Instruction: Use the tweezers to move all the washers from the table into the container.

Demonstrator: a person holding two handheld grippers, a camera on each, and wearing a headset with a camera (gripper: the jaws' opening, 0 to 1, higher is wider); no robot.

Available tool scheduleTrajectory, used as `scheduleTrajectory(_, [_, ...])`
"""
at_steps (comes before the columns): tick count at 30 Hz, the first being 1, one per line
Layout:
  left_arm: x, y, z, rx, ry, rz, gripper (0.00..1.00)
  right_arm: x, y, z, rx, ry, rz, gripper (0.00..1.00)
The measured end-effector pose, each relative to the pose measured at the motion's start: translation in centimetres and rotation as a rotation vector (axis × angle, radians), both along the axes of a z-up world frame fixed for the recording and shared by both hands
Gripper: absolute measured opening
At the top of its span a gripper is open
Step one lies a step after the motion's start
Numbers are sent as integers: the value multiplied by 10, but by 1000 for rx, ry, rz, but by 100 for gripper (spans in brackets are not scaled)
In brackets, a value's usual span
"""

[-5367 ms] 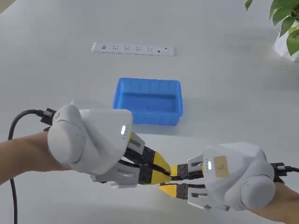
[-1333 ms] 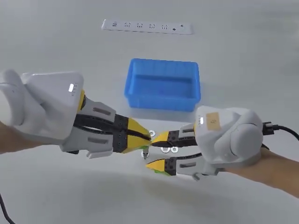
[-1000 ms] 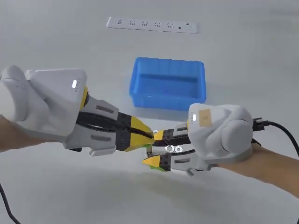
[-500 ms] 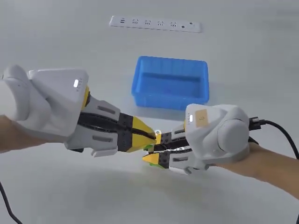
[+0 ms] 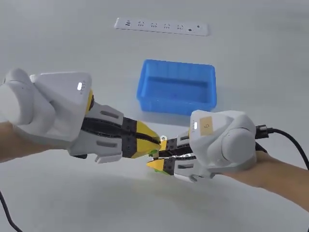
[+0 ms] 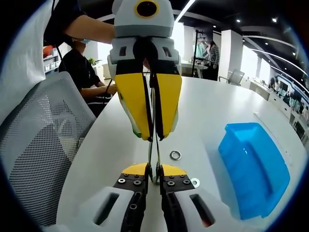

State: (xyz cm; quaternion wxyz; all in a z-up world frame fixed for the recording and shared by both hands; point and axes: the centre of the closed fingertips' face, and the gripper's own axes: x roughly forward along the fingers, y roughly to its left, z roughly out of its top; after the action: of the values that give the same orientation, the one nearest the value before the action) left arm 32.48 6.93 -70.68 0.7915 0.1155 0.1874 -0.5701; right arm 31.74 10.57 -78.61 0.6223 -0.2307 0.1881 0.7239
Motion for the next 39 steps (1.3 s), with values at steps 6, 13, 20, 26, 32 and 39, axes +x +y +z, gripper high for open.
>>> scheduleTrajectory(6, [-2,3,-8,20,32,9,9,-1,1,1,5,-8,7,9])
scheduleTrajectory(13, [-4,5,-8,18,39,13,13,0,0,2,7,-6,-1,9])
scheduleTrajectory(20, [-2,7,-3,2,38,47,16,1,-3,3,-10,-9,-9,9])
scheduleTrajectory(26, [-4,14,10,-34,53,109,20,0,-8,15,-6,-9,-11,10])
scheduleTrajectory(32, [-8,31,10,-3,55,159,28,2,-9,30,11,-16,-14,10])
scheduleTrajectory(39, [-9,47,15,31,68,197,36,7,-8,58,41,-35,6,10])
